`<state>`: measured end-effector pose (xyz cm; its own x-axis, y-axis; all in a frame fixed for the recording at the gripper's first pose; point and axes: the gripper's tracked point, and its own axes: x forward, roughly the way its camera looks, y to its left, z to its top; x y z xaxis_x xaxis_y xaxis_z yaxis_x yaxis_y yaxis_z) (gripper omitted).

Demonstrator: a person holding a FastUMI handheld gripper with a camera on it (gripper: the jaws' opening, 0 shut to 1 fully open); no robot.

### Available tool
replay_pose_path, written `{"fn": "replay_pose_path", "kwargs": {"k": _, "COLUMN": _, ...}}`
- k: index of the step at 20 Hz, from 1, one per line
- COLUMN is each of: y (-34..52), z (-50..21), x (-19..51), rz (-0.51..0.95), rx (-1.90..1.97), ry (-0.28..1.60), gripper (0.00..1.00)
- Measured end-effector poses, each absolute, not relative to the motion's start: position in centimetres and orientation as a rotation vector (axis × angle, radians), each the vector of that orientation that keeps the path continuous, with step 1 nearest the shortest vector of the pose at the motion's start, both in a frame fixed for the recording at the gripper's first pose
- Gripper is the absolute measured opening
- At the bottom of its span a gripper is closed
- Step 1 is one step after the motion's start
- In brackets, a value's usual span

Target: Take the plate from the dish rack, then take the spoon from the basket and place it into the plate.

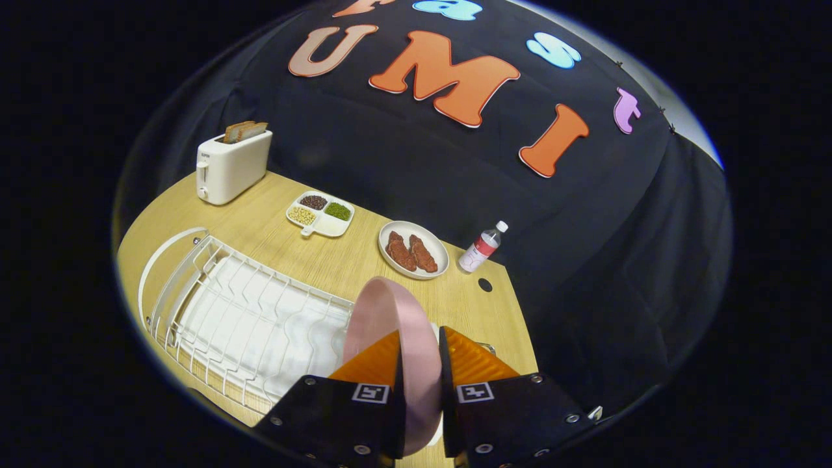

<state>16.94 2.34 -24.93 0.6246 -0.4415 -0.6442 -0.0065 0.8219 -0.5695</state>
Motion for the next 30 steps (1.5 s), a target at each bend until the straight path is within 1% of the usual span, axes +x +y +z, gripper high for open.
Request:
{"fn": "replay_pose_path", "kwargs": {"k": 5, "y": 2.5, "z": -22.7, "x": 15.8, "rz": -0.256, "rx": -0.485, "ry": 0.833, "gripper": 0.23}}
{"fn": "replay_pose_path", "kwargs": {"k": 12, "y": 3.1, "z": -21.2, "x": 10.8, "rz": -0.165, "rx": -0.335, "ry": 0.827, "gripper": 0.23}}
{"fn": "replay_pose_path", "kwargs": {"k": 20, "y": 2.5, "z": -22.8, "x": 3.7, "rz": -0.085, "rx": -0.159, "ry": 0.859, "gripper": 0.23}}
{"fn": "replay_pose_path", "kwargs": {"k": 26, "y": 2.6, "z": -24.6, "x": 0.3, "rz": -0.052, "rx": -0.018, "ry": 0.864, "gripper": 0.23}}
{"fn": "replay_pose_path", "kwargs": {"k": 30, "y": 2.8, "z": -27.5, "x": -2.3, "rz": -0.041, "rx": 0.090, "ry": 0.899, "gripper": 0.23}}
